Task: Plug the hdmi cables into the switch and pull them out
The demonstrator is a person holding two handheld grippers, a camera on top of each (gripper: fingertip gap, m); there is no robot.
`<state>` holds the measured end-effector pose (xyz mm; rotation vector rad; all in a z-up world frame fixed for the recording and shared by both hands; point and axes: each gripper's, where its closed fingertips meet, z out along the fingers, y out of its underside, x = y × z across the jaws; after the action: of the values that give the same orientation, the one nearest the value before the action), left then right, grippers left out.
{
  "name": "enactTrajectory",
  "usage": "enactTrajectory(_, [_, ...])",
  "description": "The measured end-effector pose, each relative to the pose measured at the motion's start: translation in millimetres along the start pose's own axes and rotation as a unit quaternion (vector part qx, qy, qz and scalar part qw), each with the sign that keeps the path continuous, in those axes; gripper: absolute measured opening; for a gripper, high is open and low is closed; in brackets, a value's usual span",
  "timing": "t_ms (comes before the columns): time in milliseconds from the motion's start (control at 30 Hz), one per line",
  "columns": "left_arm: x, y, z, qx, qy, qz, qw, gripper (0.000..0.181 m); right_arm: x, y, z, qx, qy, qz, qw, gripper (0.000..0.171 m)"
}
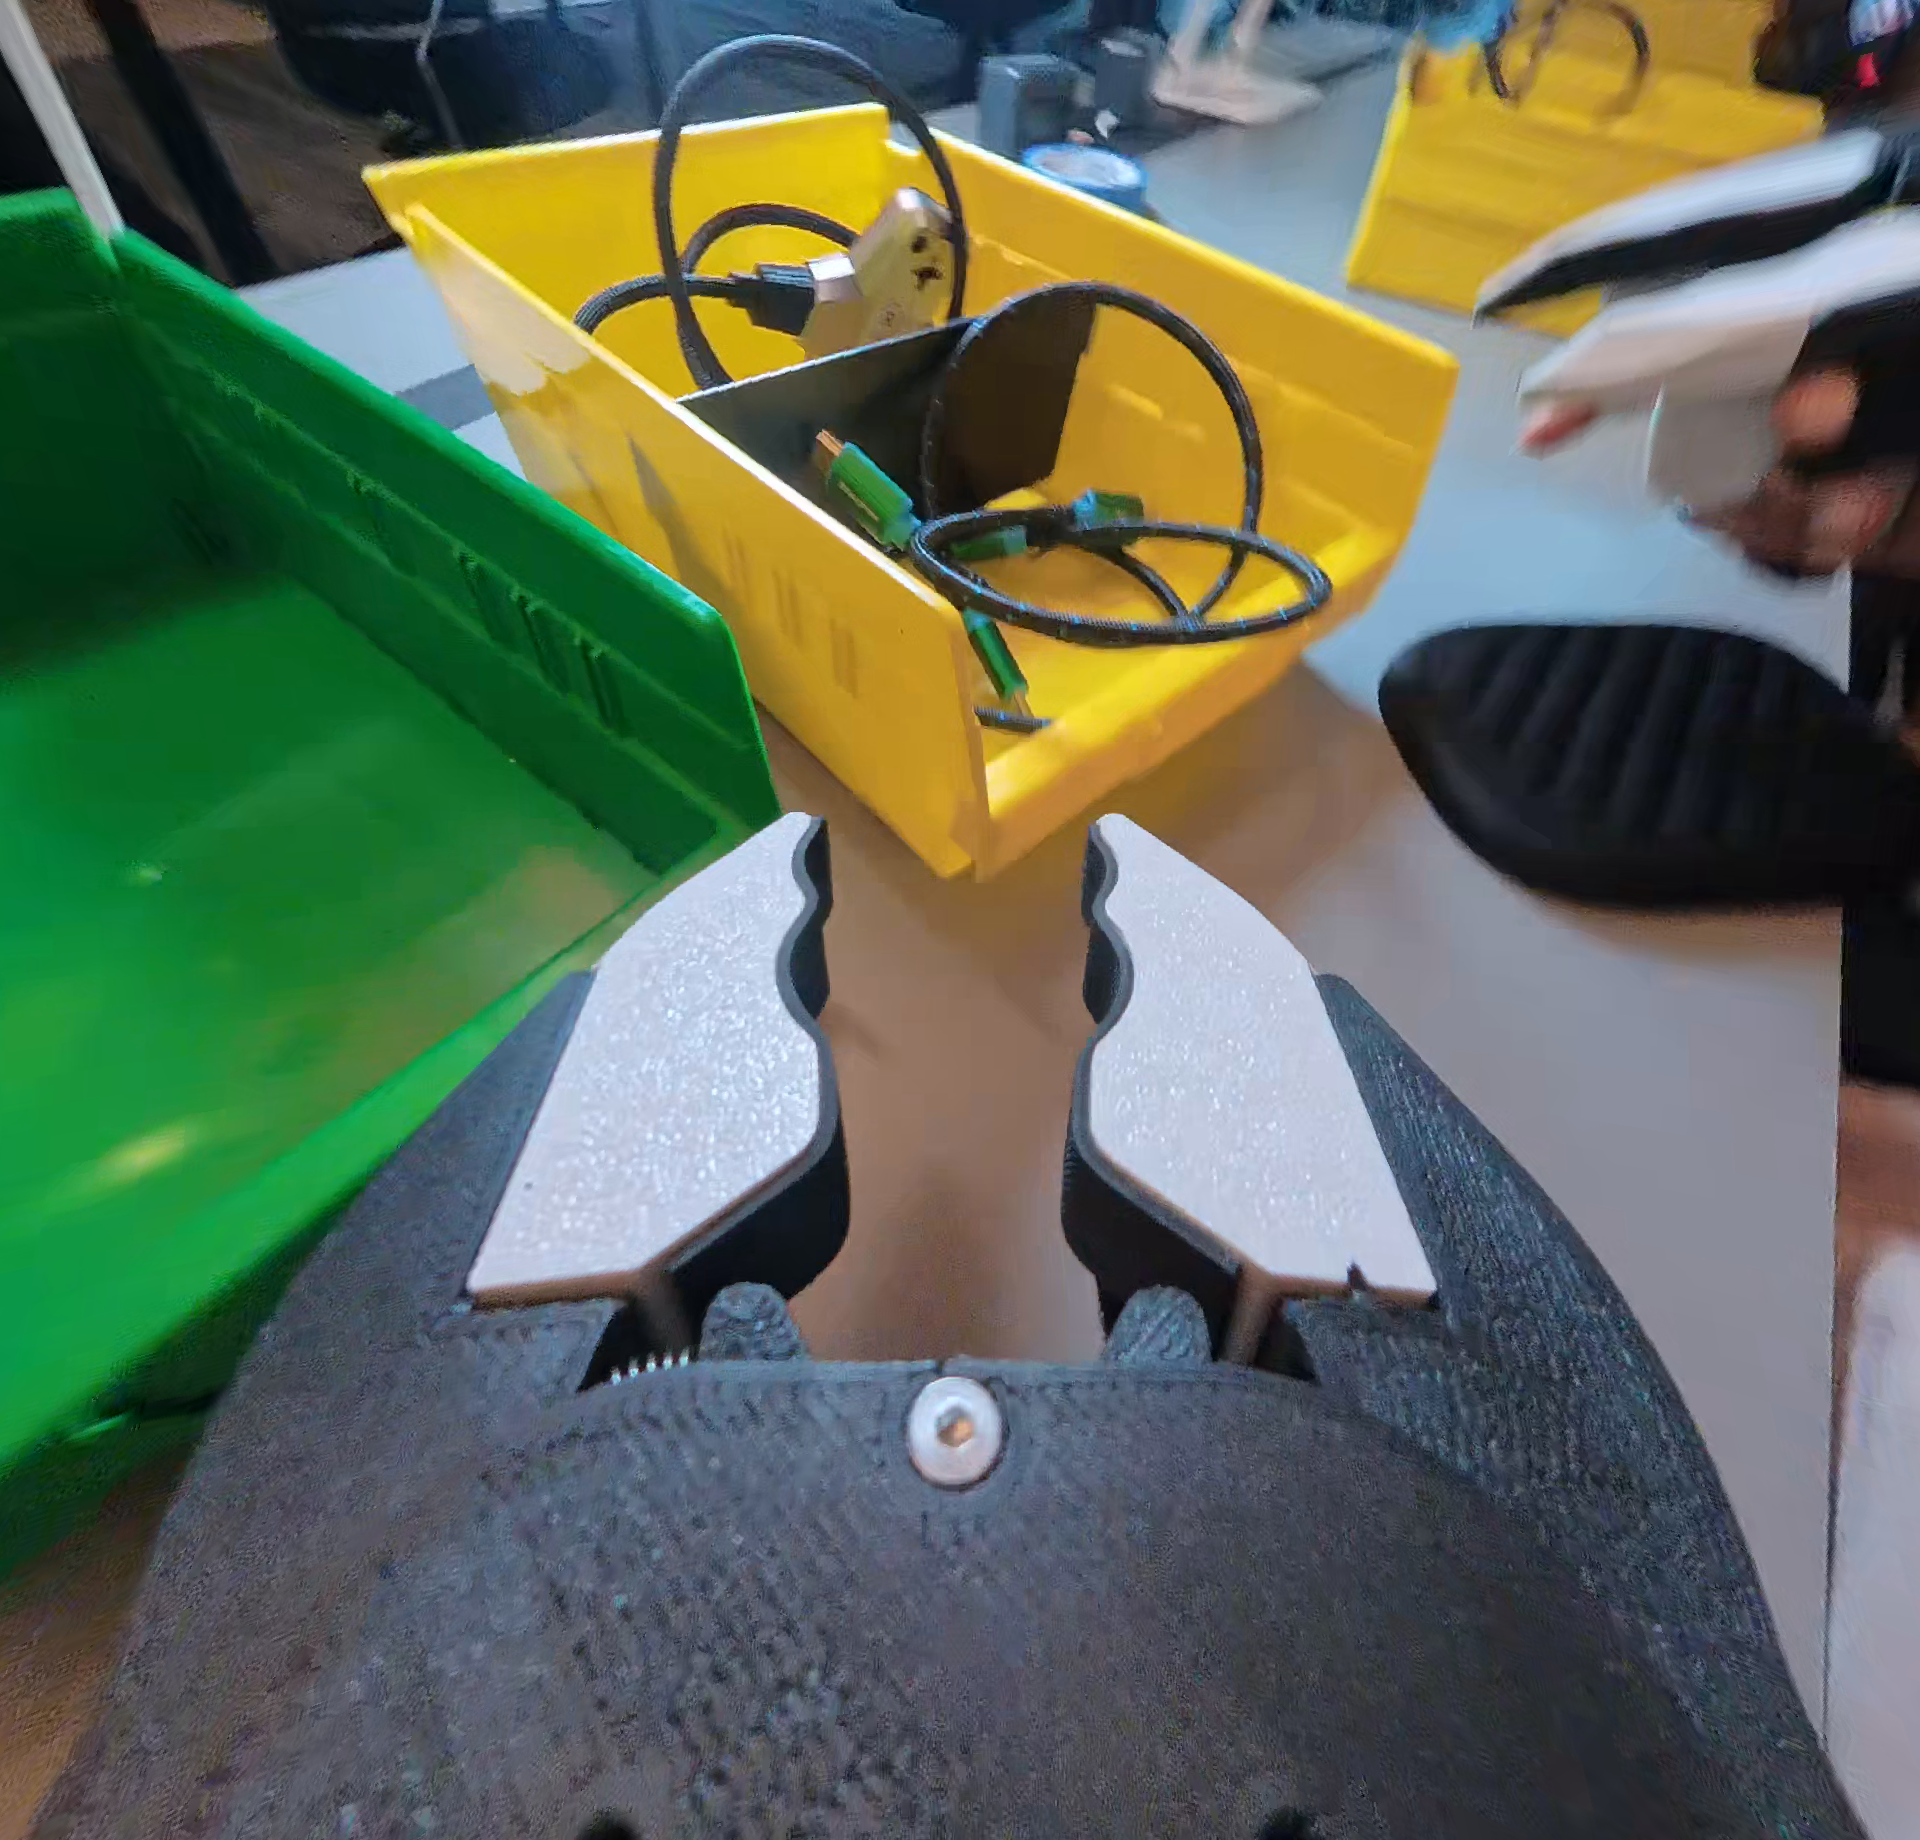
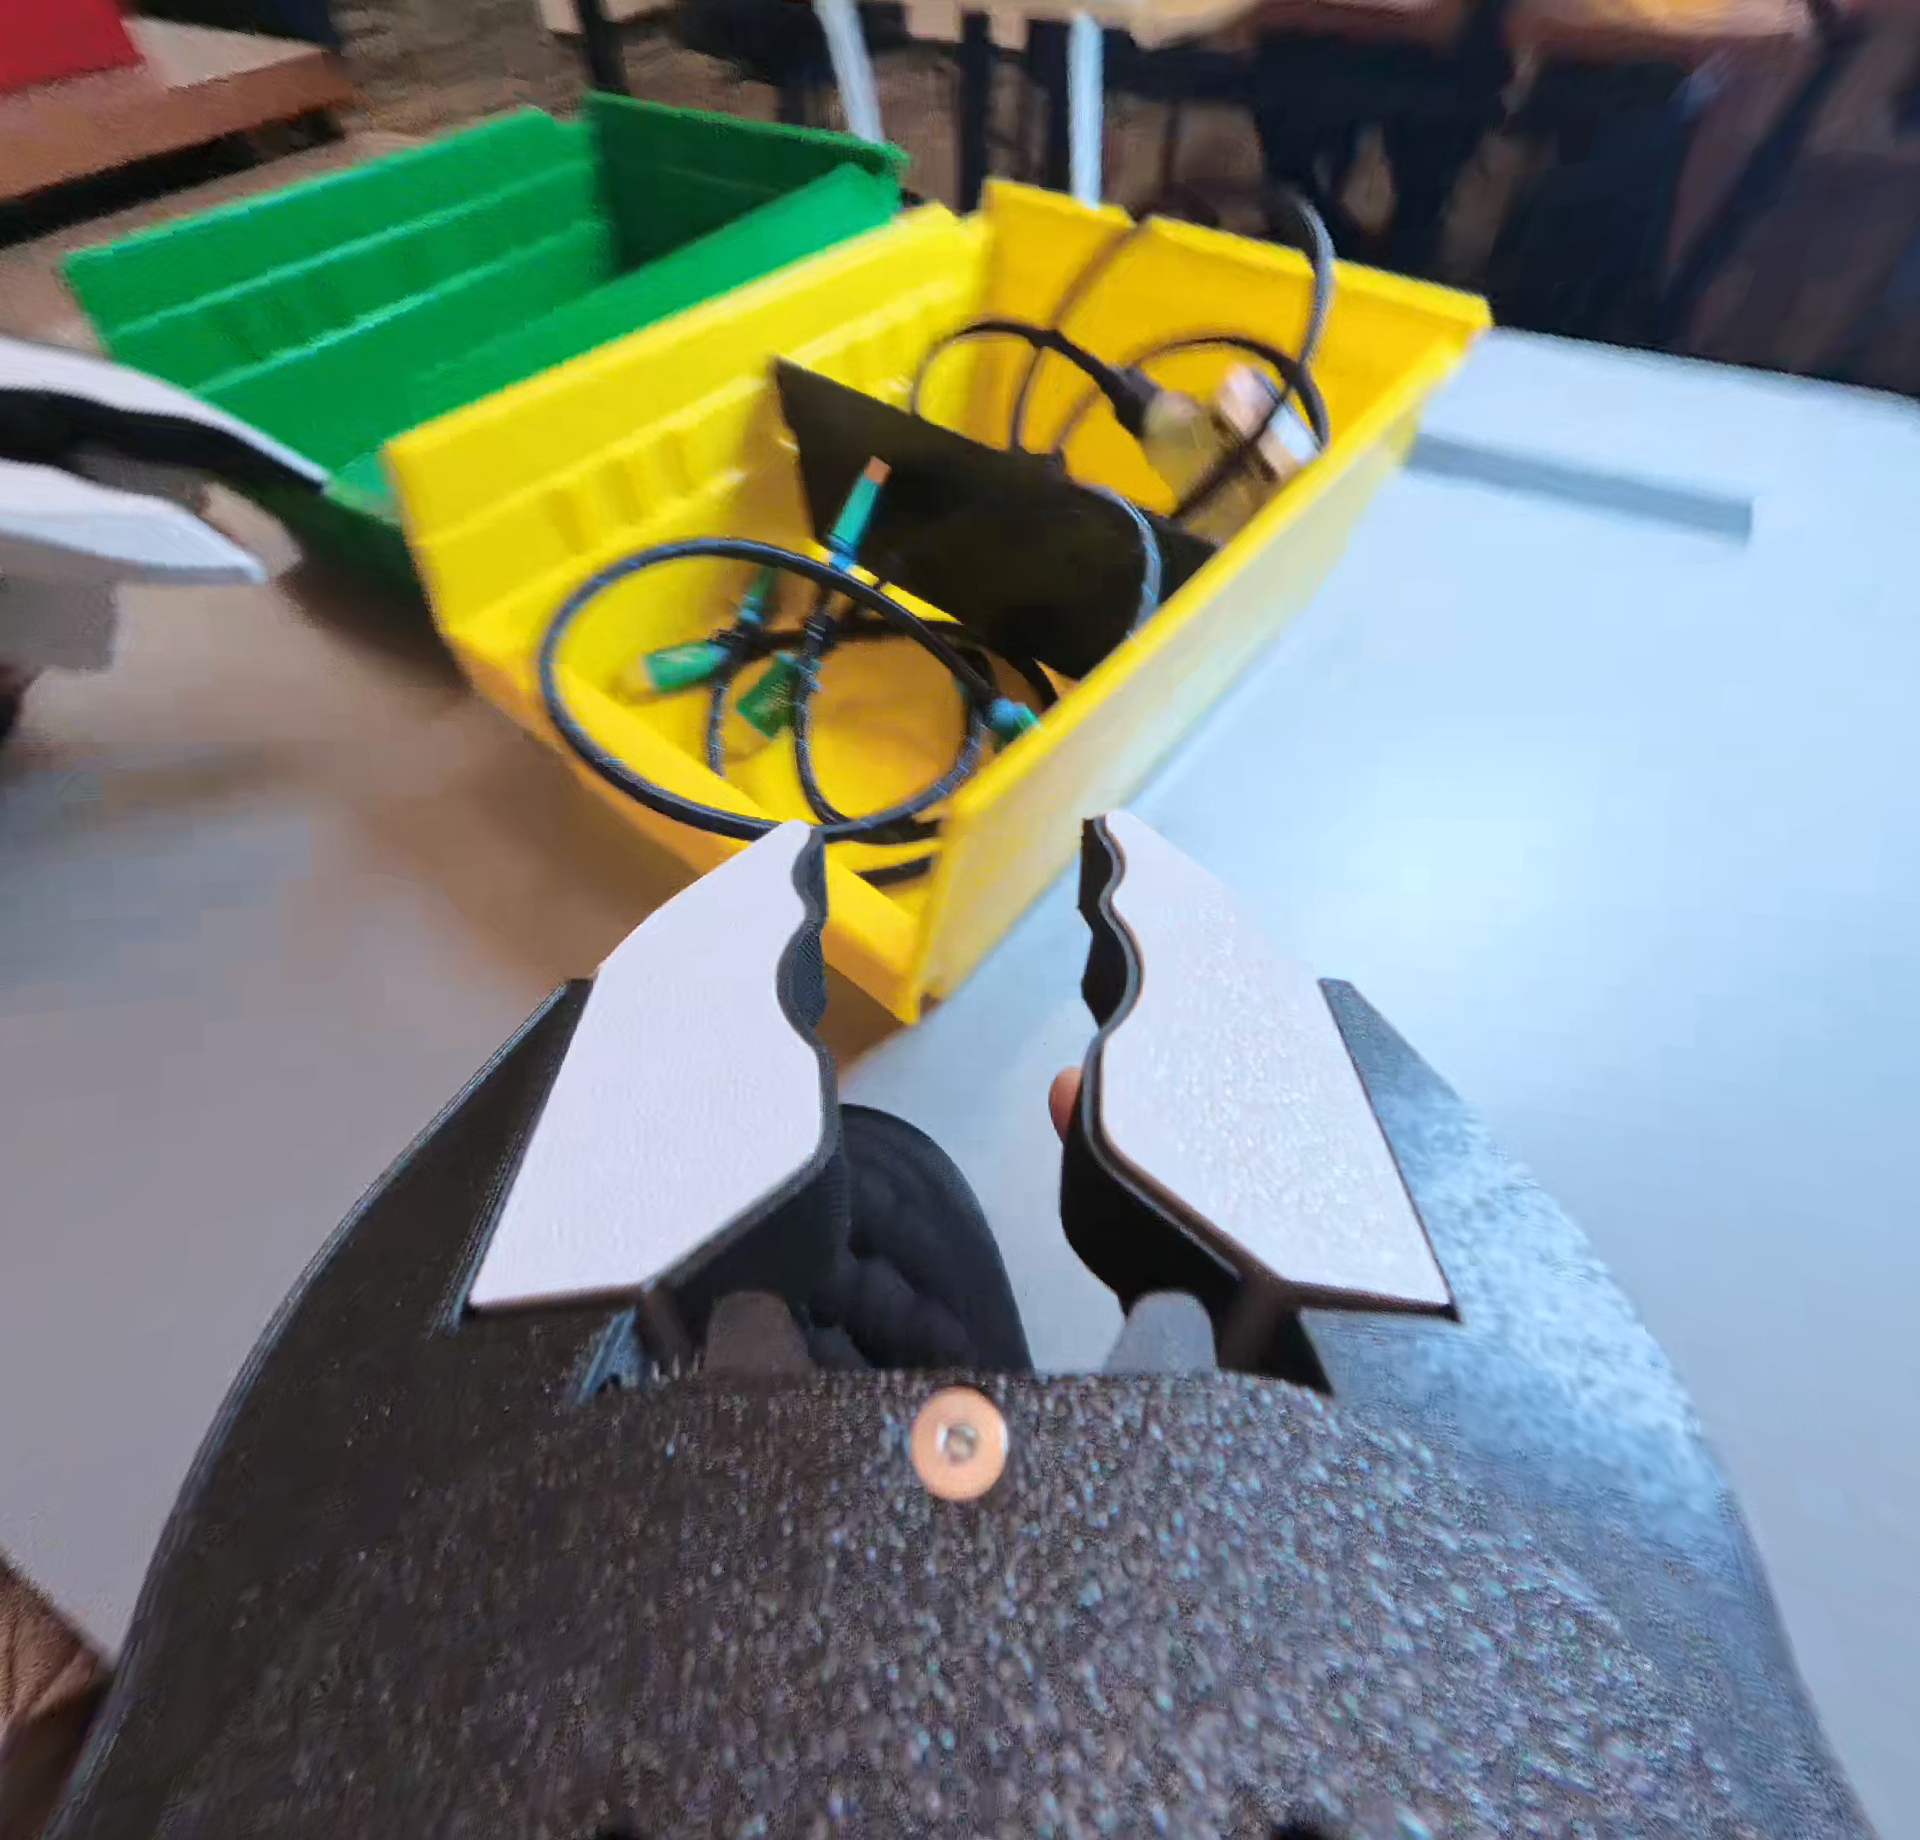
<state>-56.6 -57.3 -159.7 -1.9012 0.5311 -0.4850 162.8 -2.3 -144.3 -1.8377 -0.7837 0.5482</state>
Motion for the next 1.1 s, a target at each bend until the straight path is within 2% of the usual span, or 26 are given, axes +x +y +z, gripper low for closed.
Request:
enactTrajectory(67, [-7, -1, 21, 0.006, -0.040, -0.028, 0.999, 0.047, 7, 14, 16, -0.015, -0.004, 0.044, 0.999, 0.048])
enactTrajectory(133, [-13, -5, 37, 0.012, -0.076, -0.009, 0.997, 0.038, 11, 17, 30, -0.017, -0.006, 0.059, 0.998, 0.040])
enactTrajectory(167, [-15, -7, 44, 0.011, -0.095, 0.018, 0.995, 0.036, 10, 19, 37, -0.030, -0.008, 0.050, 0.998, 0.040])
enactTrajectory(233, [-15, -10, 59, 0.005, -0.119, 0.055, 0.991, 0.023, 7, 19, 47, -0.039, -0.010, 0.027, 0.999, 0.028])
enactTrajectory(300, [-19, -14, 68, 0.004, -0.157, 0.104, 0.982, 0.019, 16, 17, 49, -0.038, 0.049, -0.041, 0.997, 0.021])
enactTrajectory(367, [-14, -19, 71, 0.009, -0.160, 0.113, 0.981, 0.018, 24, 17, 46, -0.045, 0.106, -0.117, 0.986, 0.014])
enactTrajectory(533, [9, -41, 47, 0.055, -0.141, 0.143, 0.978, 0.015, 10, 10, 23, -0.017, 0.103, -0.125, 0.987, 0.012])
enactTrajectory(667, [27, -68, 4, 0.097, -0.140, 0.149, 0.974, 0.015, -17, -24, -7, 0.023, 0.097, -0.158, 0.982, 0.012])
enactTrajectory(833, [31, -110, -82, 0.153, -0.179, 0.170, 0.957, 0.015, -76, -90, -29, 0.105, 0.067, -0.204, 0.971, 0.013])
enactTrajectory(967, [13, -119, -158, 0.161, -0.236, 0.181, 0.941, 0.016, -136, -128, -7, 0.152, 0.004, -0.213, 0.965, 0.013])
enactTrajectory(1100, [-18, -101, -231, 0.146, -0.308, 0.177, 0.923, 0.016, -208, -149, 36, 0.175, -0.075, -0.207, 0.960, 0.012])
